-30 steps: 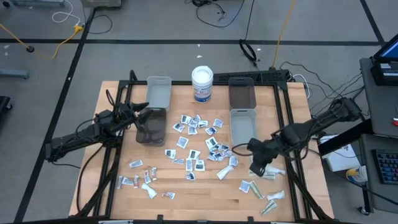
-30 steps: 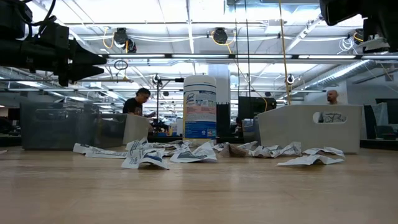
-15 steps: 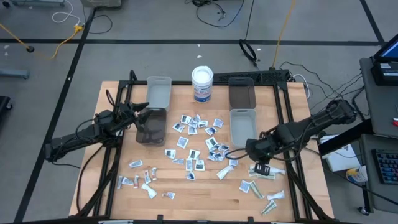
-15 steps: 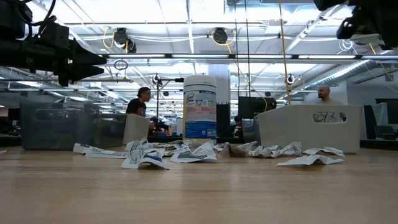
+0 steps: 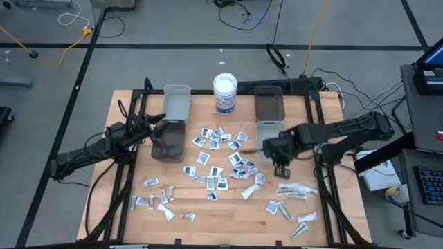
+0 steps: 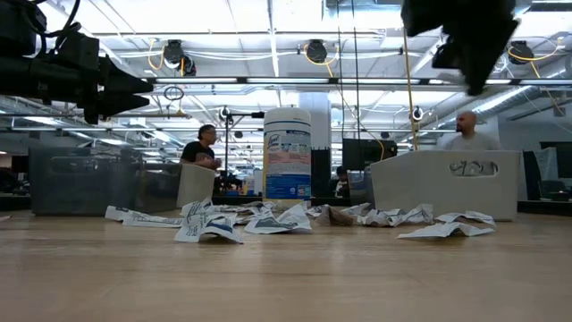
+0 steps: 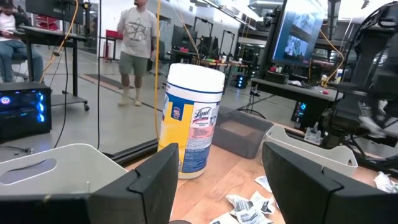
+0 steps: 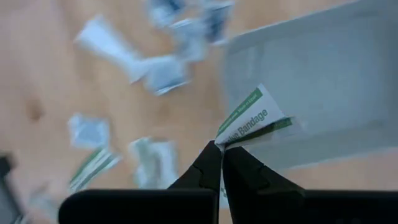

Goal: Pick & Place First Aid Supplies
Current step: Put the green bandage into the right black bin

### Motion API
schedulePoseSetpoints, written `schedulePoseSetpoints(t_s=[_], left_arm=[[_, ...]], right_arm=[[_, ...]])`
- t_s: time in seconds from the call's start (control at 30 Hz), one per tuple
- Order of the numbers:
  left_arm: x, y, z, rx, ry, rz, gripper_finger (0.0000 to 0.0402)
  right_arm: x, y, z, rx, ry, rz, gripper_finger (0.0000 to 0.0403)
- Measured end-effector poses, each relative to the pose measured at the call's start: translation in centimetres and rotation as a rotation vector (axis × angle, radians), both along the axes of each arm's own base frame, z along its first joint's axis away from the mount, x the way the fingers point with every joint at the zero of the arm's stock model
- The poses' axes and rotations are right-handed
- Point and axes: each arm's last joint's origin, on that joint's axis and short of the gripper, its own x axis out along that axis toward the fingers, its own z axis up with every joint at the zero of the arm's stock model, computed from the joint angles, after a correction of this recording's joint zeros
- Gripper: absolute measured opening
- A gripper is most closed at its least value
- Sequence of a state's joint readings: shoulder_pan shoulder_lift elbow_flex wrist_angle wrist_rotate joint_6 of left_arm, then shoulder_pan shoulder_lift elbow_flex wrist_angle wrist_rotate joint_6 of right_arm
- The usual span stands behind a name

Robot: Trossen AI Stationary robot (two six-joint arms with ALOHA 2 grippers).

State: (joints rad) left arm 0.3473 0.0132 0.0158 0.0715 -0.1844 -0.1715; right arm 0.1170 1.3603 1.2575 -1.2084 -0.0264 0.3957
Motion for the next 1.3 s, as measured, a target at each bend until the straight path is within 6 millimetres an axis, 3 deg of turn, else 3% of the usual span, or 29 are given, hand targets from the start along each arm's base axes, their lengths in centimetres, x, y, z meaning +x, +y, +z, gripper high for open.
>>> schedulePoseSetpoints(t_s=[0.5, 0.9, 1.03, 1.3], left_arm=[[0.0, 0.0, 0.0, 0.0, 0.0, 0.0, 0.0237], [0.0, 0.0, 0.0, 0.0, 0.0, 0.0, 0.0237], [0.0, 0.0, 0.0, 0.0, 0.0, 0.0, 0.0237], [0.0, 0.0, 0.0, 0.0, 0.0, 0.0, 0.0237]], right_arm=[[-0.5, -11.9, 0.3, -0.156, -0.097, -0.475, 0.0], [-2.1, -18.0, 0.6, -0.326, -0.182, -0.688, 0.0], [-1.6, -19.3, -0.9, -0.33, -0.118, -0.708, 0.0], [1.0, -21.8, -5.9, -0.303, -0.009, -0.7, 0.0]])
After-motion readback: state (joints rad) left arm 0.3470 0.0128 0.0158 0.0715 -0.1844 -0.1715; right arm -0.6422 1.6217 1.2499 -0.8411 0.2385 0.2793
